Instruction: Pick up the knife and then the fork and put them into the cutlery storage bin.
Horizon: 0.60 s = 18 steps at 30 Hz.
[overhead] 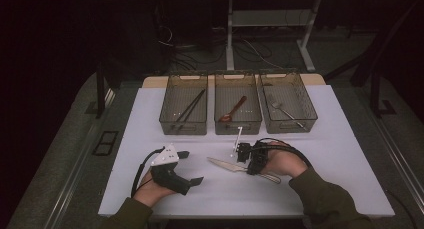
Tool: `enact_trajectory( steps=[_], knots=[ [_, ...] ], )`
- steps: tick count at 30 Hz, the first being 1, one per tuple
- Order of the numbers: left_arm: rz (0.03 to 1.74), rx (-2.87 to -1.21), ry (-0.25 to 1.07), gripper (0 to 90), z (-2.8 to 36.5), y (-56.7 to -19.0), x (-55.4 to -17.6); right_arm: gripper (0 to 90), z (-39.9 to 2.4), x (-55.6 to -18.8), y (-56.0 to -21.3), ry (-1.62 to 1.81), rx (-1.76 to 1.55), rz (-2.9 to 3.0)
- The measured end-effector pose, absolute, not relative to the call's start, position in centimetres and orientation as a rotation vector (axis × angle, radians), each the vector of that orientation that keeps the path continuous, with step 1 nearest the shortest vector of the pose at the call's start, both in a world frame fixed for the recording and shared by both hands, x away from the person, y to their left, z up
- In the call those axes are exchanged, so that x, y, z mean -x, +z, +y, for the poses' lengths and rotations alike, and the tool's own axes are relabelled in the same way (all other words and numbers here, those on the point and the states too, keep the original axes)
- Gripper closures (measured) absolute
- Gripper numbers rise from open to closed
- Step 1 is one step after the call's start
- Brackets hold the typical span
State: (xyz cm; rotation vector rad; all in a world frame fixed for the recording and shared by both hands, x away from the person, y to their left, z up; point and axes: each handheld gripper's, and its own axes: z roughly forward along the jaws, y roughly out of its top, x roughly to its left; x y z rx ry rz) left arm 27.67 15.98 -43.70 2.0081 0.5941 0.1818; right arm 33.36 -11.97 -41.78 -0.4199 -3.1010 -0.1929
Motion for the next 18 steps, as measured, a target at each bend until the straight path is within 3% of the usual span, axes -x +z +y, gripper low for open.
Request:
enact_trajectory(
  steps=[18],
  knots=[
    [0.595,-2.006,0.179,0.0,15.9,-43.7,-27.7,79.7,-20.7,-35.4,-36.3,-0.909,0.846,-2.965]
  ],
)
